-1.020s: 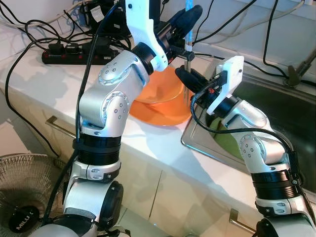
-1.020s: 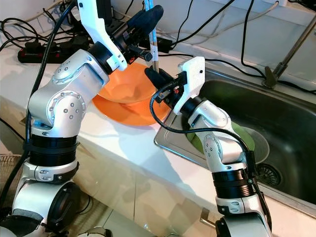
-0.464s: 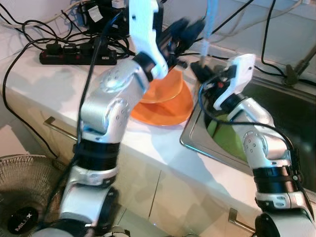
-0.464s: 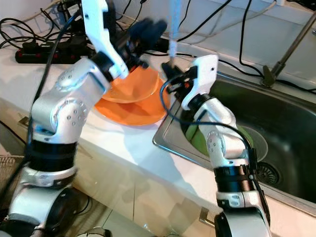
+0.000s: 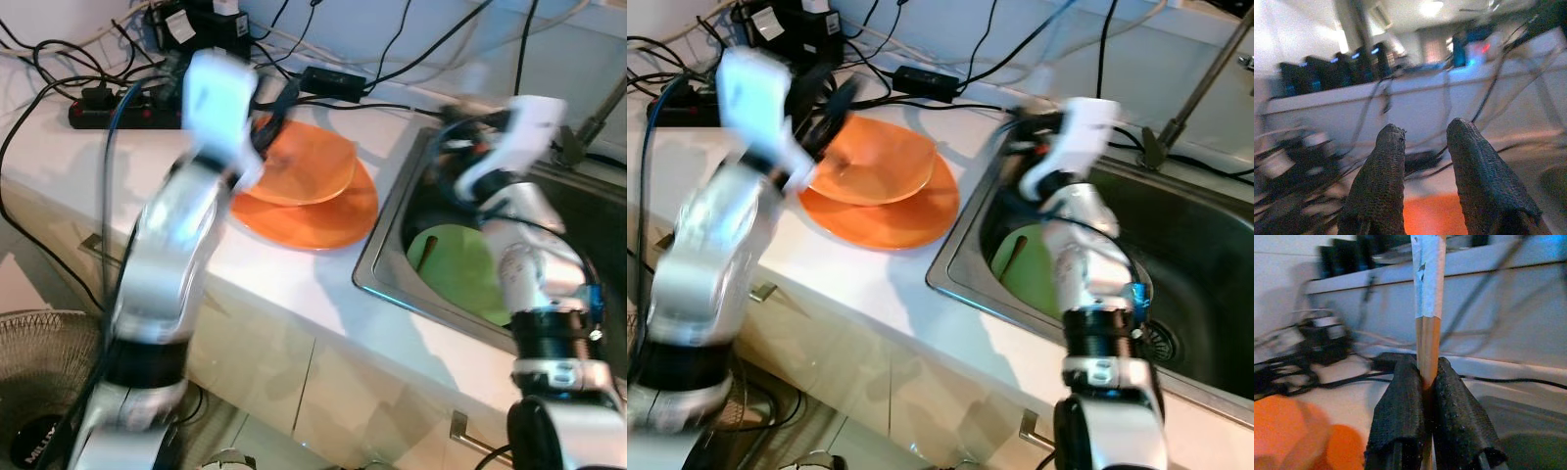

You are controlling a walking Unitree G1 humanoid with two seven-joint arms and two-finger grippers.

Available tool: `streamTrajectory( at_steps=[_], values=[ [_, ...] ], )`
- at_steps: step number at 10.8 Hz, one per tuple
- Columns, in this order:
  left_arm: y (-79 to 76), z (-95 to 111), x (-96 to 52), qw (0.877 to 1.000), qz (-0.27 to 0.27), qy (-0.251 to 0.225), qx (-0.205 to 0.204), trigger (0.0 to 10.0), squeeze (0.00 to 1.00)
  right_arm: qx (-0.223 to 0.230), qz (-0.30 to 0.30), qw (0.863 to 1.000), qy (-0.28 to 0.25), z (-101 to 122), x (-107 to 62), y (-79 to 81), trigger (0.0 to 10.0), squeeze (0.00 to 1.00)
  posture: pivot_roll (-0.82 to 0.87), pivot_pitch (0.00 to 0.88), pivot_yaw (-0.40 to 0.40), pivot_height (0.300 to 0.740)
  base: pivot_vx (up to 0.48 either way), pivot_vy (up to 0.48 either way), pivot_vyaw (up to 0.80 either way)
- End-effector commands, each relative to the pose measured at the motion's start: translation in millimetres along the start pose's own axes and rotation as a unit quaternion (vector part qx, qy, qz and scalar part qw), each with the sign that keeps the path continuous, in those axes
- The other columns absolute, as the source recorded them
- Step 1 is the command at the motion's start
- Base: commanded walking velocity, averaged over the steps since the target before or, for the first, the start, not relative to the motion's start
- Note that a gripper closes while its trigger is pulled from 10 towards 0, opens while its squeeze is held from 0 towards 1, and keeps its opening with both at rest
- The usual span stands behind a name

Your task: Kitchen organization

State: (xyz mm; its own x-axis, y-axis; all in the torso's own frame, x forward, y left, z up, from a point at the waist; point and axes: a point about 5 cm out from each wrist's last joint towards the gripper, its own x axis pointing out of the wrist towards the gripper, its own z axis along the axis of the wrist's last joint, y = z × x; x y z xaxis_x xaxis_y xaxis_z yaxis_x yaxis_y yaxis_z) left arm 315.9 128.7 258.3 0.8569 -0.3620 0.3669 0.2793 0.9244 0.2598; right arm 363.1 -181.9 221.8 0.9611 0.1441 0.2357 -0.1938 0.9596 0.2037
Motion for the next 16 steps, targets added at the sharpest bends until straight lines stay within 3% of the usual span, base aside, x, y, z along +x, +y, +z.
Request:
streamTrajectory(
  at_steps=[1, 3, 4, 8, 11, 12, 13, 16],
  values=[
    [0.0, 6, -1.4, 0.999, 0.009, -0.024, 0.022, 10.0, 0.00, -0.007, -0.020, 1.000, -0.009, 5, 2.0, -6.6, 0.0, 0.00, 0.07, 0.051, -0.096, 0.740, 0.000, 0.000, 0.00],
    [8.9, -8, -25.1, 0.993, 0.073, -0.048, 0.082, 10.0, 0.00, -0.018, -0.063, 0.998, -0.007, 2, 1.4, -21.5, 0.0, 0.00, 0.07, 0.053, -0.102, 0.740, 0.000, 0.000, 0.00],
    [9.8, -24, -43.1, 0.988, 0.099, -0.027, 0.116, 10.0, 0.00, -0.025, -0.086, 0.996, -0.003, -4, -0.6, -29.7, 0.0, 0.00, 0.07, 0.055, -0.105, 0.740, 0.000, 0.000, 0.00],
    [17.8, -52, -68.6, 0.982, 0.148, 0.020, 0.119, 10.0, 0.00, -0.029, -0.117, 0.993, 0.008, -15, -5.5, -43.3, 0.0, 0.00, 0.07, 0.060, -0.115, 0.740, 0.000, 0.000, 0.00],
    [7.3, -71, -76.8, 0.987, 0.130, 0.047, 0.087, 10.0, 0.00, -0.044, -0.142, 0.988, 0.034, -32, -8.9, -52.6, 0.2, 0.00, 0.07, 0.059, -0.121, 0.740, 0.000, 0.000, 0.00],
    [3.2, -78, -78.0, 0.989, 0.118, 0.059, 0.074, 10.0, 0.00, -0.048, -0.150, 0.986, 0.050, -40, -12.3, -57.1, 4.4, 0.00, 0.07, 0.054, -0.125, 0.740, 0.000, 0.000, 0.00],
    [-3.4, -82, -79.0, 0.990, 0.092, 0.064, 0.081, 10.0, 0.00, -0.056, -0.157, 0.984, 0.067, -49, -15.4, -60.9, 10.0, 0.00, 0.07, 0.049, -0.128, 0.740, 0.000, 0.000, 0.00],
    [-7.1, -89, -83.3, 0.991, 0.088, 0.075, 0.074, 10.0, 0.00, -0.067, -0.175, 0.976, 0.112, -73, -25.9, -68.2, 10.0, 0.00, 0.07, 0.042, -0.137, 0.740, 0.000, 0.000, 0.00]
  ],
)
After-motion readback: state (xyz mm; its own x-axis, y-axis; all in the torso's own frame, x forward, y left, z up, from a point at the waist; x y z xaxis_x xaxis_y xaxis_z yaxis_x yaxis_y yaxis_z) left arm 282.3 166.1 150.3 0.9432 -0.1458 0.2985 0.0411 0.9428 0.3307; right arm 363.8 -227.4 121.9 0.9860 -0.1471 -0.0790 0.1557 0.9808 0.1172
